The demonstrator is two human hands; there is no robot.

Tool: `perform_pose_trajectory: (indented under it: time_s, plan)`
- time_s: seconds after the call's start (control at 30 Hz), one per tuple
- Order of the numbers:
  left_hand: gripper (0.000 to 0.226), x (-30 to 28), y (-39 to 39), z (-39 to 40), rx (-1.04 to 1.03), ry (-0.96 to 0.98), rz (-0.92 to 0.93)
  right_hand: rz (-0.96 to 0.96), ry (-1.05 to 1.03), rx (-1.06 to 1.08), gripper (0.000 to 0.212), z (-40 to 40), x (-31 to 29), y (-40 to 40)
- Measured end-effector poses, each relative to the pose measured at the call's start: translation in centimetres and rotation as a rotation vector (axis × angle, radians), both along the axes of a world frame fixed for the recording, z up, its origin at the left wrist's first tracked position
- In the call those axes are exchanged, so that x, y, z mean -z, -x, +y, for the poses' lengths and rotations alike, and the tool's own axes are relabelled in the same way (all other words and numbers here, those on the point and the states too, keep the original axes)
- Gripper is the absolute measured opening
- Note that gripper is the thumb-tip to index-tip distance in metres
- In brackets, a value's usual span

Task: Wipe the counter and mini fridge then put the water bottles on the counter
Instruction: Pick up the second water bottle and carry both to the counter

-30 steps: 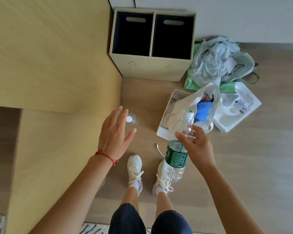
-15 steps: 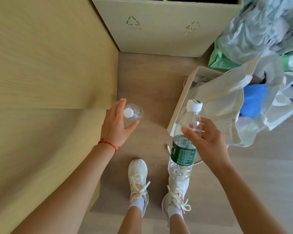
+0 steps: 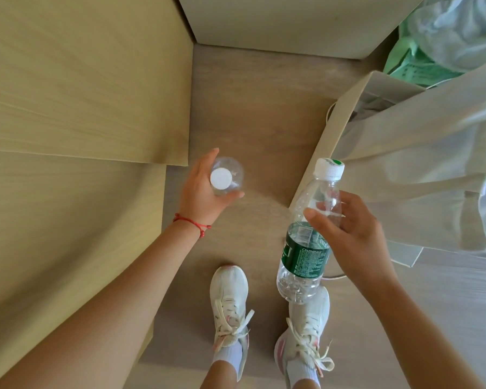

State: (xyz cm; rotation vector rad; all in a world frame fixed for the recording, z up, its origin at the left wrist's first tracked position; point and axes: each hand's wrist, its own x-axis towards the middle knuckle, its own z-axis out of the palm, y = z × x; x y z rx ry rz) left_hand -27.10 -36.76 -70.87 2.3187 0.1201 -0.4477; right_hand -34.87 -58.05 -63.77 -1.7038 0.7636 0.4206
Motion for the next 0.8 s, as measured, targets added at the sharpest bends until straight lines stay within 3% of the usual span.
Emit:
perform_pose_trajectory:
  time_s: [0.17,0.4,0.53,0.8]
  plan:
    - [0.08,1.2,-1.1,-0.6,-0.099,0.049,-0.007,-0.02,0.022,-0.012,0.039,0.2,1.0,-0.3]
    - [0.059,-0.1,-2.0,0.1,-0.241,0.091,0.094,-0.029,0.01,0.017,0.049,0.2,0.4,-0.6]
    - [0.032,-2.6,-1.9,0.5,-0.197,0.114,0.182,-0.018,0.02,0.038,0.043,-0.5,-0.8,-0.5]
    - [0.029,-10.3,-1.7,0.9,-0.049,0.311,0.392,-0.001,-0.016,0.072,0.044,-2.3,-7.1,-0.5]
